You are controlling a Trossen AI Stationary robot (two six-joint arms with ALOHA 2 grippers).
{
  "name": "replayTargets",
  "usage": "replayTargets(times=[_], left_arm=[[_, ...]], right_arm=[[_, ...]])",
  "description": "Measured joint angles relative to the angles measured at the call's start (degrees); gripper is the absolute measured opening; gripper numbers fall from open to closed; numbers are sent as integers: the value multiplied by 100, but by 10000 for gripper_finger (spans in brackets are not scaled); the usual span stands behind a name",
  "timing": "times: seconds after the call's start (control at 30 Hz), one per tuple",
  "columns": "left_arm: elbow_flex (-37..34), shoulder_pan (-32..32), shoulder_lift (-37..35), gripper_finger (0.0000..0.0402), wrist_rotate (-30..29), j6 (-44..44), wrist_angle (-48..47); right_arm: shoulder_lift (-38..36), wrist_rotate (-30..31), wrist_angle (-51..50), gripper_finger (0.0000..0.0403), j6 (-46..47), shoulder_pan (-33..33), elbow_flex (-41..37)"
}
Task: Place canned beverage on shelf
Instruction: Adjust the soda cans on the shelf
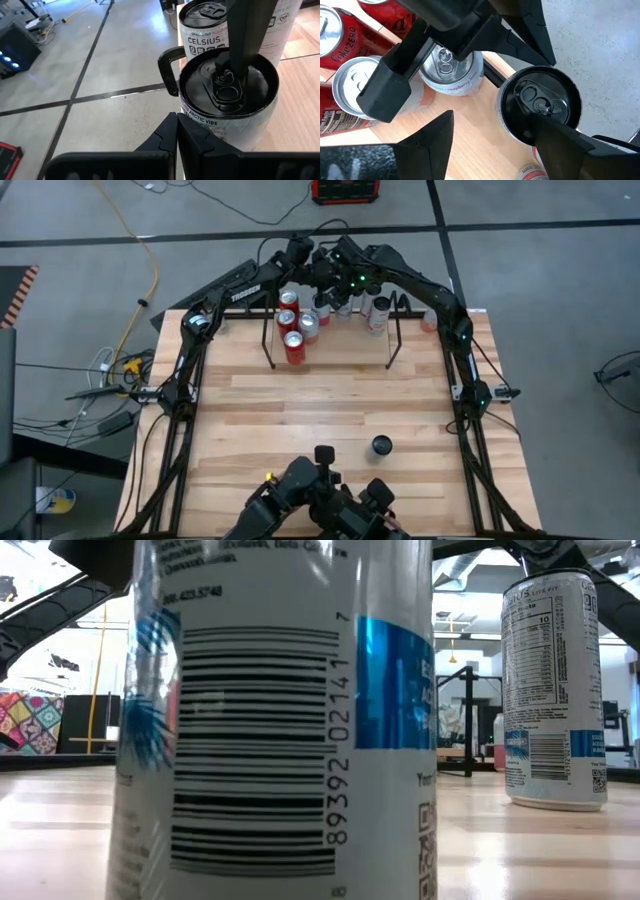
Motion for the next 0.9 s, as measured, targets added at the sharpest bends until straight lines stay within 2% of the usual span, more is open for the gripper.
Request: replayTargets(times=[0.4, 0.9], left_arm=[[-4, 2, 0, 0, 314, 51, -31], [-4, 9, -13, 0, 367, 302, -191]], right_arm=[[-11, -17, -116, 265, -39, 4, 4], [-12, 7, -157, 265, -85, 48, 4]])
